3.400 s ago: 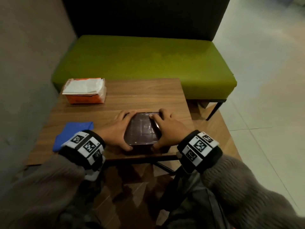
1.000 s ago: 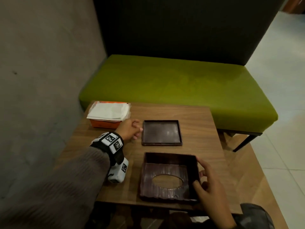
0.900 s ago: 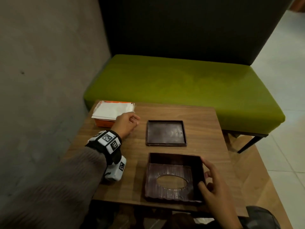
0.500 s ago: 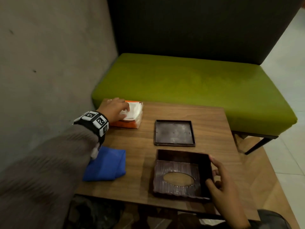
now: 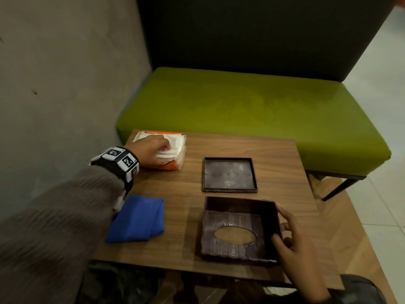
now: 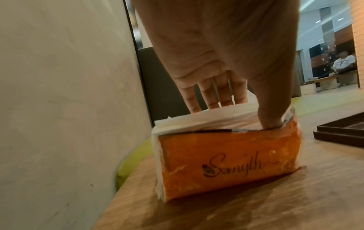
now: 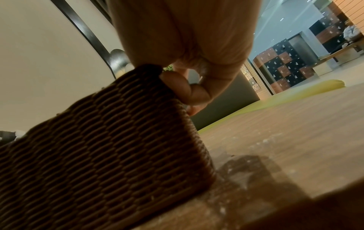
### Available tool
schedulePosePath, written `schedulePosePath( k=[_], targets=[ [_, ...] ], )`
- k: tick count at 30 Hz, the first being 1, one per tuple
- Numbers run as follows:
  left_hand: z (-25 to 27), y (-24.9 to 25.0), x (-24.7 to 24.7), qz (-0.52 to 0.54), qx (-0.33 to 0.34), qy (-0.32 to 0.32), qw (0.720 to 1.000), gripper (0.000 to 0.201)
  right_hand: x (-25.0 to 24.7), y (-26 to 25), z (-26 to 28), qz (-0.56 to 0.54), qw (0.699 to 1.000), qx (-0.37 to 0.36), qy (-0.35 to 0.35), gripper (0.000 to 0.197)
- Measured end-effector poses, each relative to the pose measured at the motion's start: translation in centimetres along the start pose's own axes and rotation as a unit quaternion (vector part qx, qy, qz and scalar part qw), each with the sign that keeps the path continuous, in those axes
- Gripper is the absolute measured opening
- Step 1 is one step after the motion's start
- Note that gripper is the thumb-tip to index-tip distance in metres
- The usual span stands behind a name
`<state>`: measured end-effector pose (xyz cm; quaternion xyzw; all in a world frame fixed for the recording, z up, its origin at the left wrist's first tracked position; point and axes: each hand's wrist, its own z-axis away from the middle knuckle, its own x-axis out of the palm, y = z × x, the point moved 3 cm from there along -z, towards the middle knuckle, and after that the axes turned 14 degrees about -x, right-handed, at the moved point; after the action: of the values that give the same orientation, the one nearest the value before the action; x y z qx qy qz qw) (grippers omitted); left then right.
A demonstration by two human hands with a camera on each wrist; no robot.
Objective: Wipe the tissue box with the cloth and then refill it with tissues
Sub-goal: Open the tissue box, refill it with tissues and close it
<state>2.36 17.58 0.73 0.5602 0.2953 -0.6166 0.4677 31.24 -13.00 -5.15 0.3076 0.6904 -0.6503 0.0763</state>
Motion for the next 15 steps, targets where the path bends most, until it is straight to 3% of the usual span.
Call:
schedulePosePath(
  k=[10, 15],
  targets=[
    [-1.4, 0.6, -0.2, -0.065, -0.042, -0.003, 0.997, 0.030, 0.6, 0.4, -0.4, 0.009, 1.000, -0.016, 0.009, 0.069],
    [-1.1, 0.2, -0.4, -0.056, -0.034, 0.055, 0.996, 0.023, 0.6, 0.1, -0.4, 0.016, 1.000, -0.024, -0.005, 0.071]
  ],
)
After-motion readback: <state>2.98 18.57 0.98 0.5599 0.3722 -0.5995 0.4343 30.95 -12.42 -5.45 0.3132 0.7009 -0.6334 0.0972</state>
